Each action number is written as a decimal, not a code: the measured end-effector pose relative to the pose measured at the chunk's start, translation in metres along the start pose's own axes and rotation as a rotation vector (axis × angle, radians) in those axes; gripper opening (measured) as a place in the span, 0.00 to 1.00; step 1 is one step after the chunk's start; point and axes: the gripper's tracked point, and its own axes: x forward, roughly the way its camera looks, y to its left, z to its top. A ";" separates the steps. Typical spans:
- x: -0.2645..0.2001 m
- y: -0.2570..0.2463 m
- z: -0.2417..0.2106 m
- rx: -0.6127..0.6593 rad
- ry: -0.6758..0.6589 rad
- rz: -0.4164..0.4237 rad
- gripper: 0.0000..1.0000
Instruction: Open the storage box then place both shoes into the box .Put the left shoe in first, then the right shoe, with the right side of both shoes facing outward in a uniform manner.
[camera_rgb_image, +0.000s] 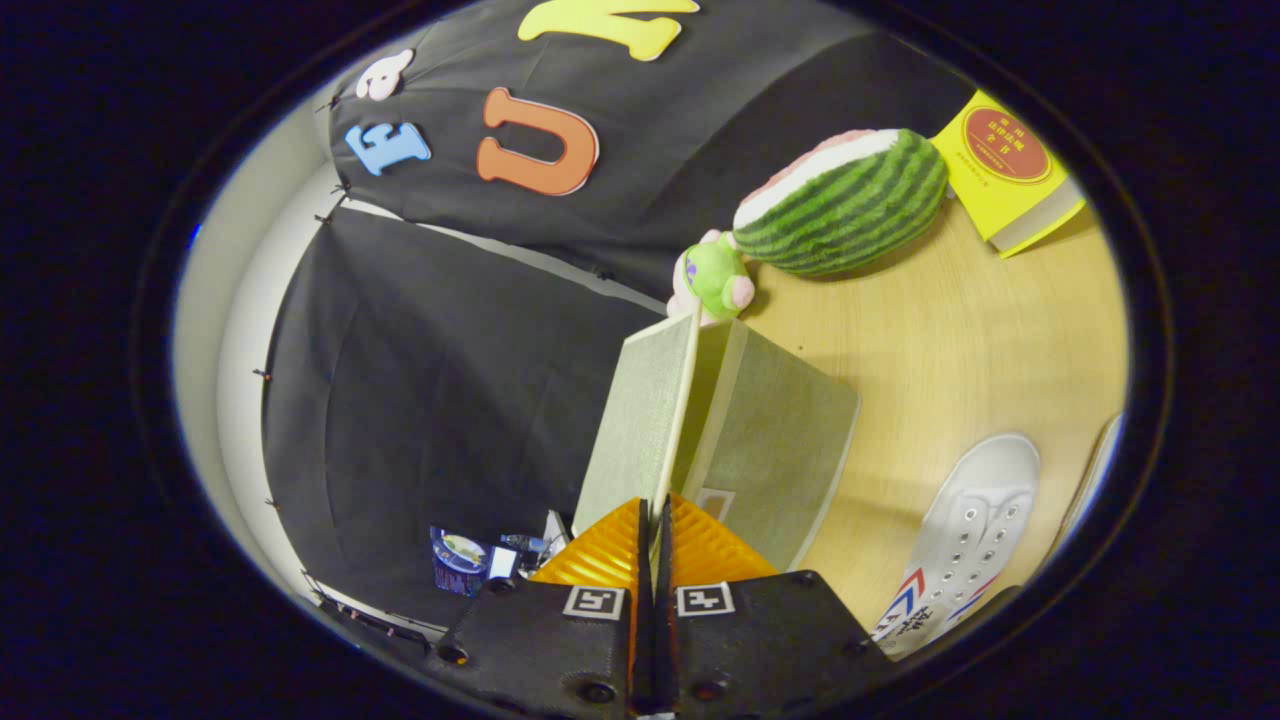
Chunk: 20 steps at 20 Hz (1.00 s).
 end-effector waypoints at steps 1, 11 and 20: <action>-0.006 0.007 0.004 0.004 -0.012 0.015 0.06; -0.026 0.082 0.039 -0.038 -0.058 0.014 0.06; 0.044 0.170 0.023 -0.068 -0.033 0.030 0.06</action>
